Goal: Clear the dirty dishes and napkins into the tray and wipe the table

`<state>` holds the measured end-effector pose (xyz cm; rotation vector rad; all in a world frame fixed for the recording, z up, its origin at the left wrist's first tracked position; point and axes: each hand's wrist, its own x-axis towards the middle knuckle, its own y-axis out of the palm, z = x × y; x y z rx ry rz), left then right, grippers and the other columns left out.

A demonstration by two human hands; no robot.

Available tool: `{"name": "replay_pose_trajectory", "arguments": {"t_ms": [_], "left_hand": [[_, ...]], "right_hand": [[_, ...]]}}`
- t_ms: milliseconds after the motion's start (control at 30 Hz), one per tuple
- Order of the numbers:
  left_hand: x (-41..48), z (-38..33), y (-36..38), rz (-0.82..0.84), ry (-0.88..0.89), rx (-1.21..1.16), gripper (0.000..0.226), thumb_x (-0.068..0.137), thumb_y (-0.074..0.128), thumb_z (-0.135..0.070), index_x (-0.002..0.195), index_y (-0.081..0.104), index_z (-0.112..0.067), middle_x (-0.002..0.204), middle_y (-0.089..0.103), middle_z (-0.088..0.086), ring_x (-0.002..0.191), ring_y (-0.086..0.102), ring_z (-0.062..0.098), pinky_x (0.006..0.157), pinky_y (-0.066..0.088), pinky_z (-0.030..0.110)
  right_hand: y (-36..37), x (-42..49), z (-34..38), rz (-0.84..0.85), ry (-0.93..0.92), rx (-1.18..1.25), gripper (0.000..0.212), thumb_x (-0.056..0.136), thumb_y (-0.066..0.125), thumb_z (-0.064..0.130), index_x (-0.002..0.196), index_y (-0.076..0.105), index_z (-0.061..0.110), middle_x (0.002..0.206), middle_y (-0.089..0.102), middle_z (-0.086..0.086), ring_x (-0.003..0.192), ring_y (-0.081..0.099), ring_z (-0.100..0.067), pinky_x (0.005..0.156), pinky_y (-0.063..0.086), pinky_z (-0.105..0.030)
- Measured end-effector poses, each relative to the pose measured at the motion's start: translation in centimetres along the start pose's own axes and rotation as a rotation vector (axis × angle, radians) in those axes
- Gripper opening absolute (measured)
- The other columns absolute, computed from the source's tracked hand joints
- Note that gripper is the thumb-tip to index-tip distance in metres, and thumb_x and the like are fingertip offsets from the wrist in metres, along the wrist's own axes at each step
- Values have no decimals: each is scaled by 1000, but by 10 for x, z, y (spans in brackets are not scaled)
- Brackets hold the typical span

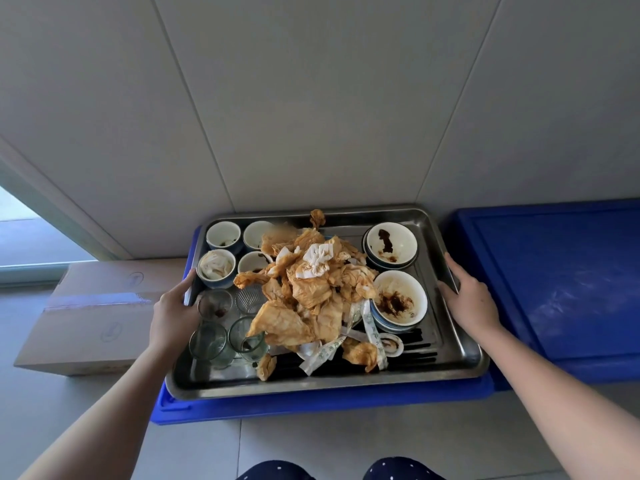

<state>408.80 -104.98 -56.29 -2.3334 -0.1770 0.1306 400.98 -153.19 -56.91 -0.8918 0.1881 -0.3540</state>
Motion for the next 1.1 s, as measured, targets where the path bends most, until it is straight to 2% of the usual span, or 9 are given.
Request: {"name": "replay_pose_trajectory", "arguments": {"t_ms": [100, 233, 467, 667, 733, 800, 867, 1000, 1100], "left_hand": [[0, -3, -1, 6, -58, 20, 54, 91, 55, -16, 137, 48, -43, 58, 52, 4, 54, 46, 22, 55, 38, 34], [-1, -5, -6, 62, -76, 9, 46, 97, 49, -27, 139, 44, -46, 67, 59, 12, 64, 53, 27, 63, 45, 39], [6, -5, -13, 153, -120, 81, 45, 98, 43, -35, 142, 38, -46, 95, 65, 16, 84, 60, 31, 74, 48, 42], [17, -11, -23, 202, -184, 158, 42, 97, 44, -40, 139, 44, -44, 74, 65, 12, 64, 56, 25, 62, 43, 35], [19, -18, -25, 224, -201, 148, 42, 97, 48, -38, 140, 47, -38, 87, 66, 17, 68, 53, 25, 64, 40, 34], [19, -28, -28, 234, -258, -2, 42, 98, 51, -32, 140, 50, -30, 92, 63, 11, 70, 51, 20, 62, 40, 32], [16, -36, -34, 203, -325, -203, 46, 97, 55, -28, 142, 47, -27, 96, 59, 4, 69, 47, 15, 59, 39, 28], [3, -54, -52, 68, -292, -398, 52, 92, 64, -20, 141, 48, -17, 123, 60, 6, 98, 56, 19, 89, 47, 37], [-13, -71, -78, 54, -217, -387, 33, 84, 73, -18, 114, 69, -6, 104, 71, 6, 85, 64, 12, 76, 51, 25]], "right_hand": [[-1, 0, 2, 11, 15, -63, 62, 95, 56, 28, 148, 25, 39, 86, 66, 8, 58, 57, -2, 44, 42, -21], [-2, 0, 5, 20, 19, -126, 62, 97, 52, 30, 149, 20, 38, 79, 67, 2, 55, 60, -10, 44, 50, -30], [-4, -2, 7, 78, 26, -223, 63, 99, 44, 36, 151, 9, 39, 64, 60, 1, 48, 57, -14, 36, 38, -24], [-18, 12, 10, 148, 61, -295, 54, 99, 35, 47, 149, 19, 38, 81, 62, 10, 60, 56, -6, 42, 35, -24], [-25, 20, 15, 194, 102, -289, 52, 99, 35, 49, 148, 25, 37, 109, 66, 3, 82, 61, -14, 53, 43, -28], [-31, 26, 22, 276, 169, -217, 54, 99, 39, 47, 149, 26, 34, 139, 52, -5, 118, 54, -27, 83, 50, -40], [-37, 26, 27, 378, 211, -181, 59, 99, 43, 43, 151, 19, 32, 151, 36, -10, 136, 35, -33, 107, 36, -47], [-51, 16, 42, 386, 228, 6, 64, 97, 51, 36, 151, 17, 32, 154, 31, -8, 140, 30, -29, 113, 29, -42], [-69, 5, 66, 347, 231, 145, 57, 97, 54, 30, 149, 30, 29, 151, 36, -4, 137, 36, -25, 108, 33, -36]]}}
